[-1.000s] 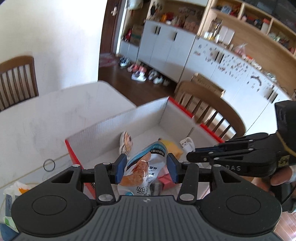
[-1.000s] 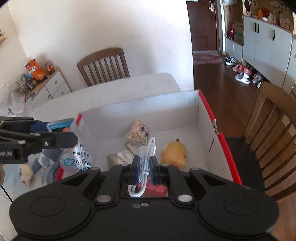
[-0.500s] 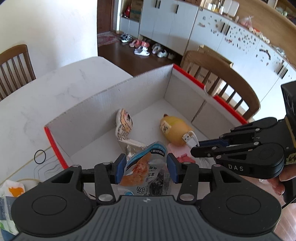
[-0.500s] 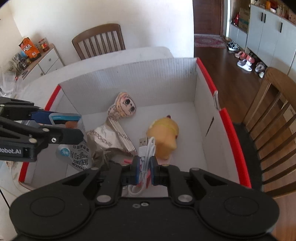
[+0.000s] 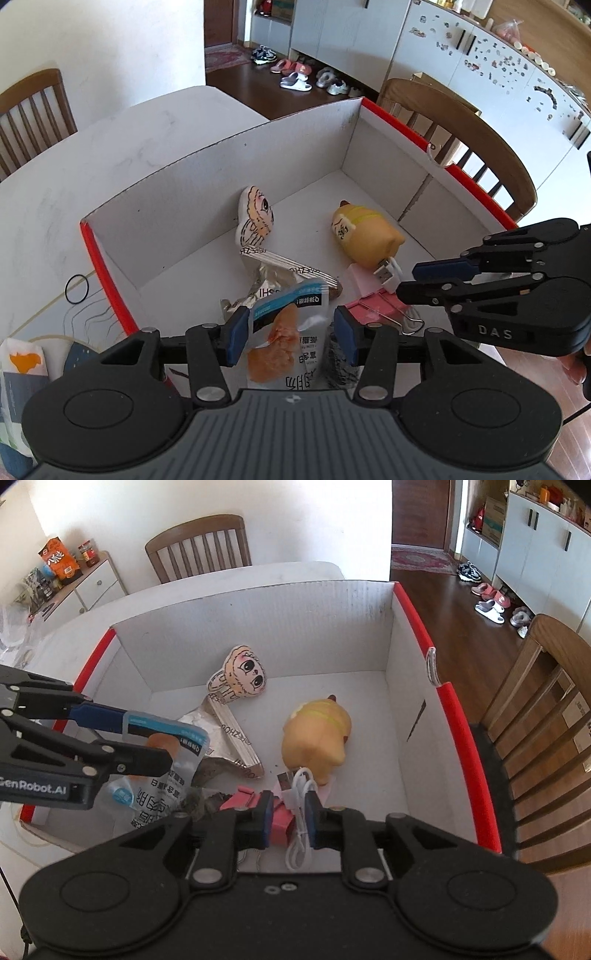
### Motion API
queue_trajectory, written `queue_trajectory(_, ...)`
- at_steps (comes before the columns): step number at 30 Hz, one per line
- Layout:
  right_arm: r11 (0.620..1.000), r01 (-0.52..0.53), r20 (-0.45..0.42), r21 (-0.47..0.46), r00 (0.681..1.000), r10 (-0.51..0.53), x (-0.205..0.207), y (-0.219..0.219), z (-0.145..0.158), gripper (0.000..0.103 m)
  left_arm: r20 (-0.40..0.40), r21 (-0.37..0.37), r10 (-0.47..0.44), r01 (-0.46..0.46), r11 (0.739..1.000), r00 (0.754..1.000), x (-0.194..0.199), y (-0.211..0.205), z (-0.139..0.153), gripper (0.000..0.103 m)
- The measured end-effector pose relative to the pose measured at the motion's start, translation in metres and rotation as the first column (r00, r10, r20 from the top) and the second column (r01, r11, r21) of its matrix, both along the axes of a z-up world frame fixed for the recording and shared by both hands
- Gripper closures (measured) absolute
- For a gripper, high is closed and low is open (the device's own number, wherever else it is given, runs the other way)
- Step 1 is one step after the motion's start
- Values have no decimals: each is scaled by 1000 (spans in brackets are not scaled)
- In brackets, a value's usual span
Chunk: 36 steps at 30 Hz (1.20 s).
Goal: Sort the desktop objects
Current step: 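Open both tools to drop the snack packet and USB cable into the box, then withdraw both tools from the box back over the table items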
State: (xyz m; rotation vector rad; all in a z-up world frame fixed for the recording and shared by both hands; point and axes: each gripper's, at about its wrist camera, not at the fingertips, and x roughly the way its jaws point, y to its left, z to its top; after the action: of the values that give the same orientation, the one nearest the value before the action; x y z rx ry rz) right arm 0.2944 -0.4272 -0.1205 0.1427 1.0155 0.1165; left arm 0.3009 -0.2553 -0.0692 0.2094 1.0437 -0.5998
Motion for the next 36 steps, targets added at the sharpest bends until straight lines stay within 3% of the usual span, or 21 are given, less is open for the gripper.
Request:
queue_trajectory(3, 1000, -3, 7, 16, 1000, 3, -1, -1, 3, 72, 9, -8, -1, 1, 1000, 1000, -3, 1, 2, 36)
queue_trajectory(10, 998, -36, 49, 42, 998, 34, -9, -2, 19, 55, 25, -48, 4, -3, 999, 1000, -11, 8, 16, 28)
queue_trajectory(15, 998, -53, 91, 41, 995, 49, -17, -4, 36, 40, 28, -82, 12, -10, 997, 1000, -19, 17, 25, 27)
queue_trajectory(36, 994, -78, 104, 77, 992, 70, -42, 23, 64, 24, 72, -214, 35, -19, 977, 997, -74, 58, 52, 27)
